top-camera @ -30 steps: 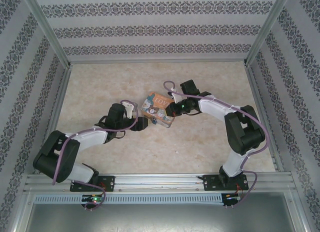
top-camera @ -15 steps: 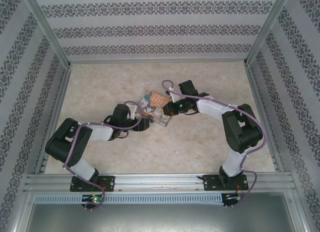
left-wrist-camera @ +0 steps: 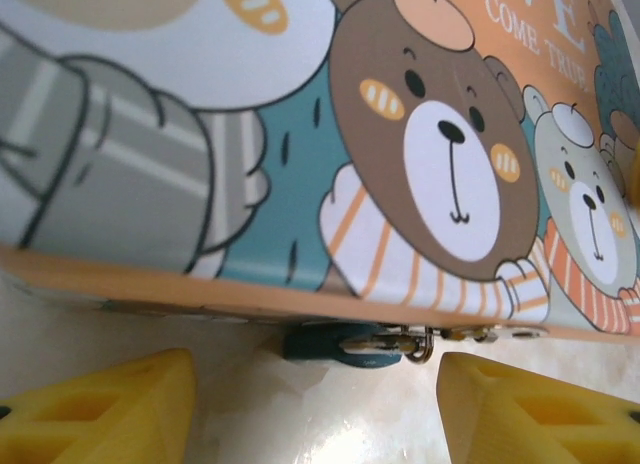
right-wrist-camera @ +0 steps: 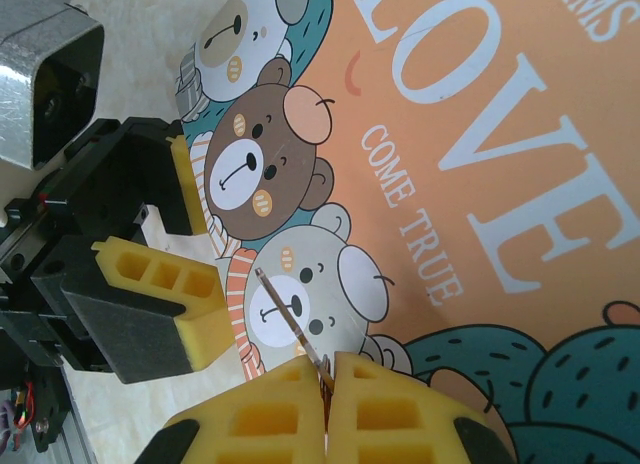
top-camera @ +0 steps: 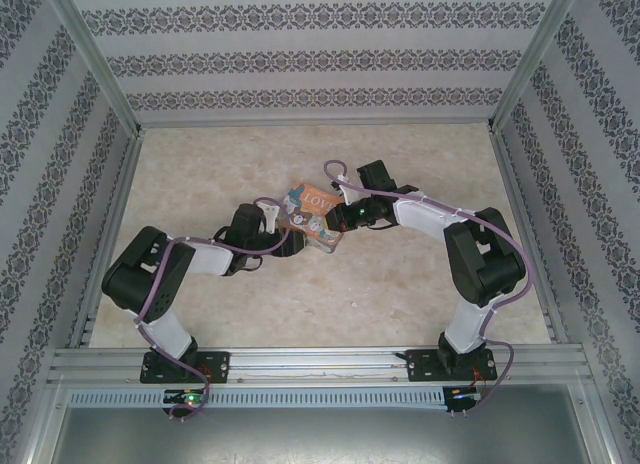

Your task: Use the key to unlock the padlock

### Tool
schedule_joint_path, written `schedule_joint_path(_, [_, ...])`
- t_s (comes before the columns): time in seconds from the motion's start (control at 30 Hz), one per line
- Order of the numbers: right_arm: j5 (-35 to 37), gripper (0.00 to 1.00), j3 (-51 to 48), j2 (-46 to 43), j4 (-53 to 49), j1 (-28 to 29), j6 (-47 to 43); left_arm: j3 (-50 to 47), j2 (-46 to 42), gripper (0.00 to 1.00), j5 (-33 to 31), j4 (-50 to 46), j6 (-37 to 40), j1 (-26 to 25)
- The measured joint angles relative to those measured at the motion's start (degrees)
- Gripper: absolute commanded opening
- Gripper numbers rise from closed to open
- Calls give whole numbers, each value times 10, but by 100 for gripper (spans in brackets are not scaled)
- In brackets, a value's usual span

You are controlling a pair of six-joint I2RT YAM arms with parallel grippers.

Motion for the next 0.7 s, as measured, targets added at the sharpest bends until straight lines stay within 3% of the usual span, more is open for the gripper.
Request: schedule_joint_path(0.7, [1,0,0,1,5,0,-2,42,36,53,-11,-13,0,-33])
